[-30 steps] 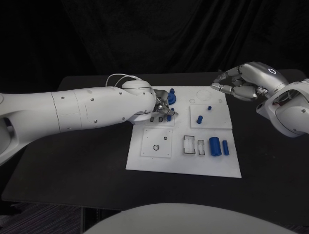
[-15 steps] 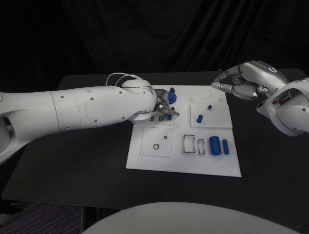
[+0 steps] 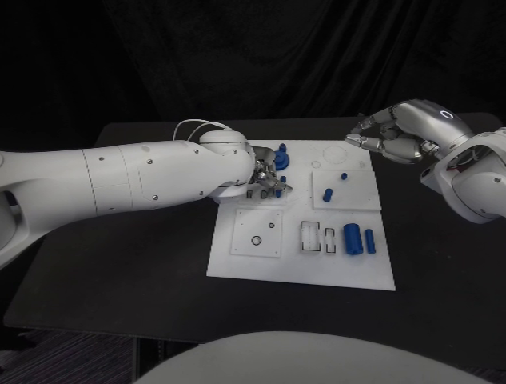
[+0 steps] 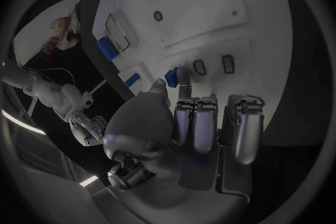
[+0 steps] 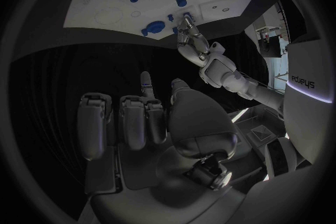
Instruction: Assemble the parts on the task board
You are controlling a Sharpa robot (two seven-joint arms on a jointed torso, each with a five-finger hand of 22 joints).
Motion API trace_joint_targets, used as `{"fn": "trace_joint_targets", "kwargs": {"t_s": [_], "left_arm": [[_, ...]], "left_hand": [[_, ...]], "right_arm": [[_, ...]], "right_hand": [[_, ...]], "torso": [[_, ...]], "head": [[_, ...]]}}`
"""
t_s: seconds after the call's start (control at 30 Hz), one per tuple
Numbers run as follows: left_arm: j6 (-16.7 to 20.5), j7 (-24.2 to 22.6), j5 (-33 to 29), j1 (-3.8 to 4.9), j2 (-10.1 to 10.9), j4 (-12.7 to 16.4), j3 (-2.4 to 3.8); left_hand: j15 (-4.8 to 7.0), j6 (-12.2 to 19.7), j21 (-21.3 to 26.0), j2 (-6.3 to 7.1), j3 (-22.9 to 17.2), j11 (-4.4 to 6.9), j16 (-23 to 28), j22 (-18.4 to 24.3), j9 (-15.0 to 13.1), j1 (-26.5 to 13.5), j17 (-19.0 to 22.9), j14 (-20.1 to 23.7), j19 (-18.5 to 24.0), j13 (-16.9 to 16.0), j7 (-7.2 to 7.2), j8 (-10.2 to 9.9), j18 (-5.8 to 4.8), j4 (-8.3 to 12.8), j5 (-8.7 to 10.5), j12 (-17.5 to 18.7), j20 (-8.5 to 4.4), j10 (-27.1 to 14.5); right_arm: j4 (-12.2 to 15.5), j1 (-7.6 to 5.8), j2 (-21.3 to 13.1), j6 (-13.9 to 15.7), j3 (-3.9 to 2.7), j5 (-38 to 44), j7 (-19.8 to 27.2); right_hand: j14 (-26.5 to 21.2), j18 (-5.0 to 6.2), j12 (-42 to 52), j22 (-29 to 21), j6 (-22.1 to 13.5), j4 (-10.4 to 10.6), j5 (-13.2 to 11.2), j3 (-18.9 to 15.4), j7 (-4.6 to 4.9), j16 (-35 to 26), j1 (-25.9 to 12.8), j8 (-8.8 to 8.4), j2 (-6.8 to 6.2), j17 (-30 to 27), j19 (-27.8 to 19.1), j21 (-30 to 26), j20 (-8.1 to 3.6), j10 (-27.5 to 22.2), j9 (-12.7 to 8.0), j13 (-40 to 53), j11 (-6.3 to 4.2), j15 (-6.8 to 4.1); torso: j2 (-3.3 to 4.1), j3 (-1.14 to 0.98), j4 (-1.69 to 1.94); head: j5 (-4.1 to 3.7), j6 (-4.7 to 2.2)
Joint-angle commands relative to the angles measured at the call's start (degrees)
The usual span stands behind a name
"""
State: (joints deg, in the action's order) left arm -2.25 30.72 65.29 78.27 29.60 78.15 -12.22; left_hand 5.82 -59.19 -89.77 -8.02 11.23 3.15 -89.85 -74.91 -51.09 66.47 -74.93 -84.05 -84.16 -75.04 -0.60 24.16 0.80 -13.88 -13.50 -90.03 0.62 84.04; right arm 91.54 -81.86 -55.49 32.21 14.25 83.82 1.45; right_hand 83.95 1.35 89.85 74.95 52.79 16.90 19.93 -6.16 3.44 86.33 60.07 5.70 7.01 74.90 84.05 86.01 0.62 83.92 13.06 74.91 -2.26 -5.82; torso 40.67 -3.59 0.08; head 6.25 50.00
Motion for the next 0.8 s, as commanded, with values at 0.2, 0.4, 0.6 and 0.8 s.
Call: {"fn": "trace_joint_targets", "kwargs": {"t_s": [0.2,0.4,0.6,0.8], "left_arm": [[-1.48,-0.30,0.32,-0.13,0.17,0.39,0.04],[-1.37,-0.61,0.32,-0.13,0.25,0.45,0.04],[-1.04,-1.31,0.32,-0.13,0.25,0.37,0.04],[-0.83,-1.87,0.32,-0.13,0.18,0.27,0.04]], "left_hand": [[-0.12,0.29,0.17,0.66,-1.02,-0.20,-0.15,-14.49,-0.68,0.38,-15.07,-5.95,-5.34,-14.96,-0.24,-0.90,-0.61,0.43,-2.10,0.03,0.19,5.96],[-0.14,0.38,0.22,0.81,-1.71,-0.21,-0.15,-14.43,-1.12,0.84,-15.07,-5.95,-5.29,-14.96,-0.24,-1.54,-0.59,0.77,-3.63,0.03,0.21,5.96],[-0.14,0.42,0.23,0.89,-2.31,-0.20,-0.15,-14.41,-1.45,1.21,-15.07,-5.95,-5.27,-14.96,-0.23,-2.00,-0.59,0.99,-4.78,0.03,0.22,5.96],[-0.14,0.45,0.28,1.01,-3.09,-0.19,-0.15,-14.35,-1.81,1.66,-15.07,-5.95,-5.22,-14.96,-0.22,-2.54,-0.56,1.23,-6.24,0.03,0.22,5.96]], "right_arm": [[-0.13,0.11,0.12,0.57,-0.05,0.34,0.01],[-0.21,0.12,0.19,0.56,-0.05,0.34,0.03],[-0.25,0.12,0.21,0.52,-0.05,0.34,0.00],[-0.27,0.12,0.21,0.46,-0.05,0.34,-0.03]], "right_hand": [[4.57,-0.23,0.15,13.57,0.32,-0.10,-0.21,-0.41,-0.10,-0.13,-0.37,-0.28,0.07,7.21,3.92,-0.27,0.53,6.08,-0.05,15.09,0.31,0.49],[4.58,-0.24,0.15,13.58,0.35,-0.27,0.04,-0.49,-0.10,-0.12,-0.11,-0.32,0.03,7.22,3.93,-0.24,0.53,6.08,-0.06,15.09,0.31,0.49],[4.58,-0.24,0.15,13.58,0.35,-0.27,0.04,-0.49,-0.10,-0.12,-0.11,-0.32,0.03,7.22,3.93,-0.24,0.53,6.08,-0.06,15.09,0.31,0.49],[4.57,-0.22,0.15,13.56,0.36,-0.32,0.18,-0.51,-0.10,-0.12,0.06,-0.34,0.03,7.22,3.90,-0.30,0.53,6.08,-0.07,15.09,0.31,0.49]], "torso": [[-0.01,0.05,0.03],[0.00,0.10,0.03],[0.03,0.05,0.03],[0.00,0.03,0.03]], "head": [[0.00,0.00],[-0.04,0.00],[-0.05,0.00],[-0.11,0.00]]}}
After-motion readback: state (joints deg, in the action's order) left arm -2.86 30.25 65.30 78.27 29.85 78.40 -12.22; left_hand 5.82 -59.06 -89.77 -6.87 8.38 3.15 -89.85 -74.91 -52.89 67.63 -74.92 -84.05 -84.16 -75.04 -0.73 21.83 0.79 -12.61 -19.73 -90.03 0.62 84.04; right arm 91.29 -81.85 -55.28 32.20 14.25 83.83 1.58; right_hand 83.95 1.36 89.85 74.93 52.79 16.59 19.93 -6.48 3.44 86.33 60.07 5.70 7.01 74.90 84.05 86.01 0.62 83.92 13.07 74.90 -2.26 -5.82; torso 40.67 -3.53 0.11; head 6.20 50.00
